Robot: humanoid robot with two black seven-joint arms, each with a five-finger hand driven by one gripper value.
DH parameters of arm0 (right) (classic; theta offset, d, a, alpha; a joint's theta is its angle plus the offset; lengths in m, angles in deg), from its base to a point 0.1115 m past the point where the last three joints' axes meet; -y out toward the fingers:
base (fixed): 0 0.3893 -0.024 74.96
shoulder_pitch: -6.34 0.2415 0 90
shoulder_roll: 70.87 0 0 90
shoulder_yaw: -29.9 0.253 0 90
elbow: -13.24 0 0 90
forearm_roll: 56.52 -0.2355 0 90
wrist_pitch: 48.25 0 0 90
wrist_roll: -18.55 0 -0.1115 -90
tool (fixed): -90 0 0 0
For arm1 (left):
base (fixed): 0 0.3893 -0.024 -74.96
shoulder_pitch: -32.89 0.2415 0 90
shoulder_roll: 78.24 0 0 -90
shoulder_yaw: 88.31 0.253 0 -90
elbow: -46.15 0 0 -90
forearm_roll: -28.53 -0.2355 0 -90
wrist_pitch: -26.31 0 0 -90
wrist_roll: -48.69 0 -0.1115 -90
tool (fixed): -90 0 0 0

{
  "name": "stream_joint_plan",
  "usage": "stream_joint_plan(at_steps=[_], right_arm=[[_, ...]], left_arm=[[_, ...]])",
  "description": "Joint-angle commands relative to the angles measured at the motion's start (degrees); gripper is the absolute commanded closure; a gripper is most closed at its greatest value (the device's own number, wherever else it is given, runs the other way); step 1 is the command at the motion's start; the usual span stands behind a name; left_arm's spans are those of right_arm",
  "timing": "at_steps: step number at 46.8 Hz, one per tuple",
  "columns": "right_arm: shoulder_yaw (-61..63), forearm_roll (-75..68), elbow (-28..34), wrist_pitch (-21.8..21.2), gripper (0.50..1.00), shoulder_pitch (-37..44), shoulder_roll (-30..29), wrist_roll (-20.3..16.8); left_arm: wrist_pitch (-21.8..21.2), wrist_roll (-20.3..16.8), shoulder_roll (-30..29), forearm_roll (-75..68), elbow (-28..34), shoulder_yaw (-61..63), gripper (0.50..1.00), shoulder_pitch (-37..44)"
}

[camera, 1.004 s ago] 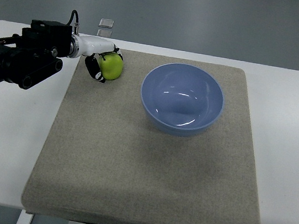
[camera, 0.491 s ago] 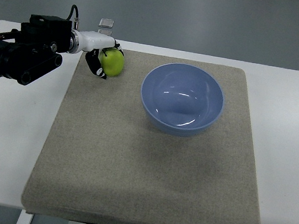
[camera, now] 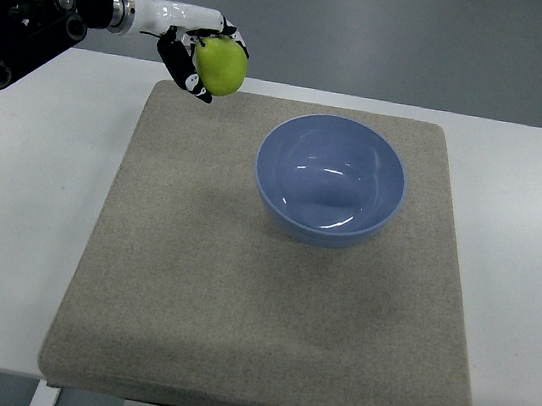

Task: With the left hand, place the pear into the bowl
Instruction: 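Lift the pear with the left hand and carry it over the blue bowl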

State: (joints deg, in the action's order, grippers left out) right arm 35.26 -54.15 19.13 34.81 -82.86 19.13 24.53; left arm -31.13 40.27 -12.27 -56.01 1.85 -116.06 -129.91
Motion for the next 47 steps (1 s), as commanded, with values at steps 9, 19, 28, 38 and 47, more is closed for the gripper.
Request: stream_joint_plan(at_steps=[9, 19, 28, 38, 47], right_arm=[[0.00, 0.01, 0.00, 0.00, 0.574, 0.00, 0.00, 0.00], [0.00, 0.01, 0.00, 0.00, 0.574, 0.00, 0.00, 0.00], [0.00, 0.01, 0.00, 0.00, 0.574, 0.00, 0.00, 0.00], [0.00, 0.01, 0.00, 0.00, 0.574, 0.00, 0.00, 0.00], [0.00, -0.08, 0.00, 0.00, 0.574, 0.00, 0.00, 0.00]], left_arm=[[2.43, -0.10, 2.57, 1.66, -0.69, 0.77, 1.000, -5.33], [2.43, 0.69, 8.02, 0.96, -6.93, 3.14, 1.000, -6.92], [2.43, 1.48, 13.30, -1.15, -7.20, 8.50, 1.000, -7.27], [2.43, 1.48, 14.88, -3.96, -7.28, 8.95, 1.000, -6.48], [2.43, 1.48, 14.88, -6.25, -8.60, 9.21, 1.000, -5.87]])
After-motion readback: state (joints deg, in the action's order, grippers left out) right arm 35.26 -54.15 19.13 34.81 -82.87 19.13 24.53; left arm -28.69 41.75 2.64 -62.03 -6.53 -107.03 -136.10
